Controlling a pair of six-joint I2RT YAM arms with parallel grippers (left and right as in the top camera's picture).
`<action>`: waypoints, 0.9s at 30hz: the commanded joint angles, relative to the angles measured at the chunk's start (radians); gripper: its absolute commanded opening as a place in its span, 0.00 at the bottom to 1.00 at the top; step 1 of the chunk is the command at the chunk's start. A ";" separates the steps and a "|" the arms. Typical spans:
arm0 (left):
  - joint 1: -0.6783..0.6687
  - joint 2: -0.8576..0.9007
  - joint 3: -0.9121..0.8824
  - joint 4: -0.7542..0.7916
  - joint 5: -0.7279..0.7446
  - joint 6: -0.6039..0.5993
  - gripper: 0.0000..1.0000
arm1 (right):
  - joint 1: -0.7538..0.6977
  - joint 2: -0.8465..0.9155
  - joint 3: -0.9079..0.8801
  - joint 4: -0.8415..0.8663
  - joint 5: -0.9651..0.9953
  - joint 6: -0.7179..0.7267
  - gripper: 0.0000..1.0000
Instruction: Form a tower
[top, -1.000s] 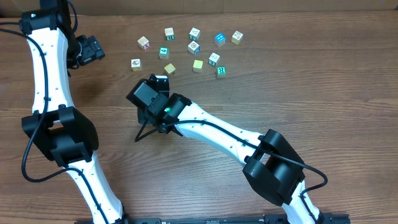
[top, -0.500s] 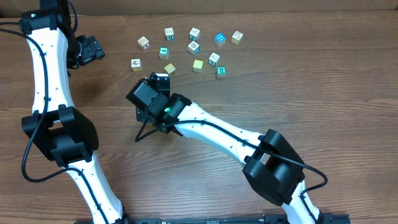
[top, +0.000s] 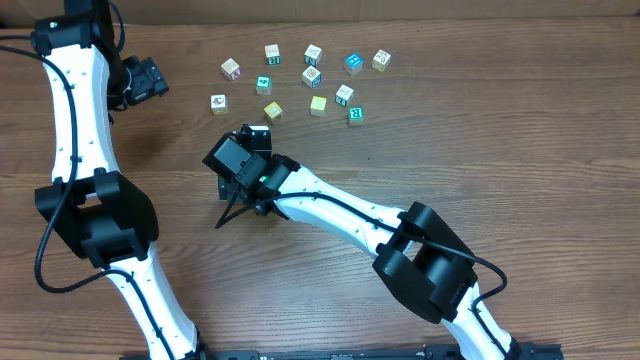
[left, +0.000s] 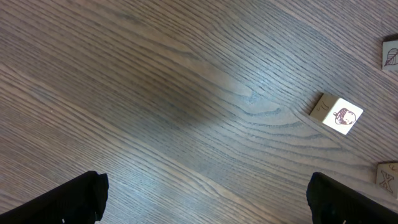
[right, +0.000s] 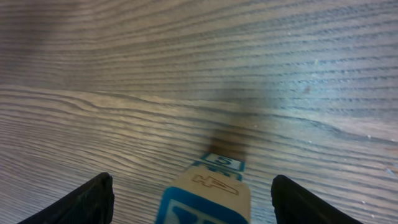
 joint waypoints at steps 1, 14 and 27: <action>-0.009 -0.006 0.012 0.000 -0.002 -0.010 1.00 | -0.003 0.005 -0.005 0.013 -0.003 -0.006 0.78; -0.009 -0.006 0.012 0.000 -0.002 -0.010 1.00 | -0.003 0.005 -0.005 0.042 -0.039 -0.058 0.79; -0.009 -0.006 0.012 0.000 -0.002 -0.010 1.00 | -0.003 0.005 -0.005 0.047 -0.057 -0.057 0.79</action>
